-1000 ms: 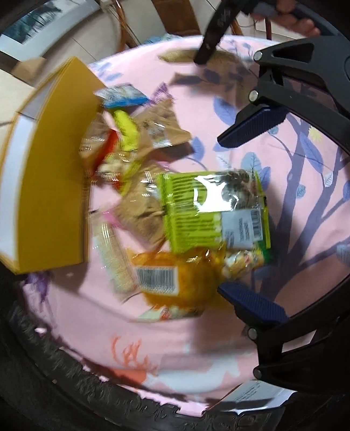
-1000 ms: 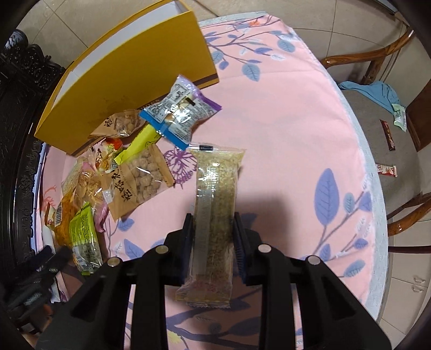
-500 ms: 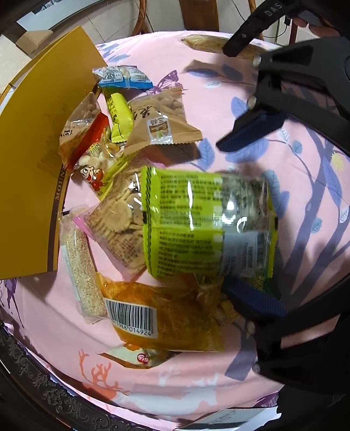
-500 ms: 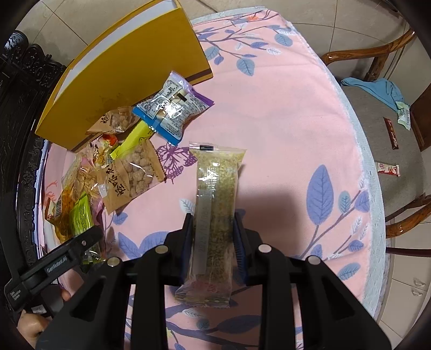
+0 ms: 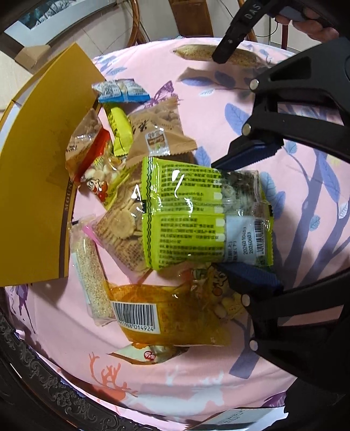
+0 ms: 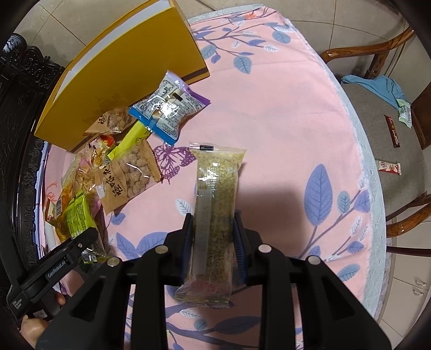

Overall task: Organize snacks
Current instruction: 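Carry both snacks over the yellow box and open both grippers to drop them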

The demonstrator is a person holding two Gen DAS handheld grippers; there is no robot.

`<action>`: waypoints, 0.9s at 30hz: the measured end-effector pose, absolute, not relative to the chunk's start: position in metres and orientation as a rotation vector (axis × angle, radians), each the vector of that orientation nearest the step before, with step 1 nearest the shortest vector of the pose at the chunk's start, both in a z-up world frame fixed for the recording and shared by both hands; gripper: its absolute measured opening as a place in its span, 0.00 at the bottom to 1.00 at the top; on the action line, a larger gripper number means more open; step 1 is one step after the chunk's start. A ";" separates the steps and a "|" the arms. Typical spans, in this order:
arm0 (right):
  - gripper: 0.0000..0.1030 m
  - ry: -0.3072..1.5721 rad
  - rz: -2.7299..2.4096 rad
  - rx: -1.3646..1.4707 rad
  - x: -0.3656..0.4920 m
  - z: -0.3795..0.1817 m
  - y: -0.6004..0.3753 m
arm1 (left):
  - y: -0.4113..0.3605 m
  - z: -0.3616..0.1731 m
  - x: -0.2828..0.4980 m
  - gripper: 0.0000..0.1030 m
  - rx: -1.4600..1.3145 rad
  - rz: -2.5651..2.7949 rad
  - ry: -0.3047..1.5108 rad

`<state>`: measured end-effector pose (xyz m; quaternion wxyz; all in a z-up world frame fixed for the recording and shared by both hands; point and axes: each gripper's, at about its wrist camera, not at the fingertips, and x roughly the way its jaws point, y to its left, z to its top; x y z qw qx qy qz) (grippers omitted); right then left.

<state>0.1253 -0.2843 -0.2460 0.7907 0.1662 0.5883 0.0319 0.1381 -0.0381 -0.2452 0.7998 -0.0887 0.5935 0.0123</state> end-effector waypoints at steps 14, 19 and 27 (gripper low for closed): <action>0.28 1.198 0.113 0.339 0.130 -0.210 -0.277 | -0.020 -0.170 0.123 0.64 -0.211 -0.012 1.090; 0.28 1.126 0.150 0.339 0.143 -0.176 -0.272 | -0.015 -0.138 0.134 0.64 -0.250 -0.022 1.015; 0.28 0.975 0.235 0.287 0.189 -0.113 -0.249 | -0.011 -0.084 0.187 0.64 -0.253 -0.051 0.872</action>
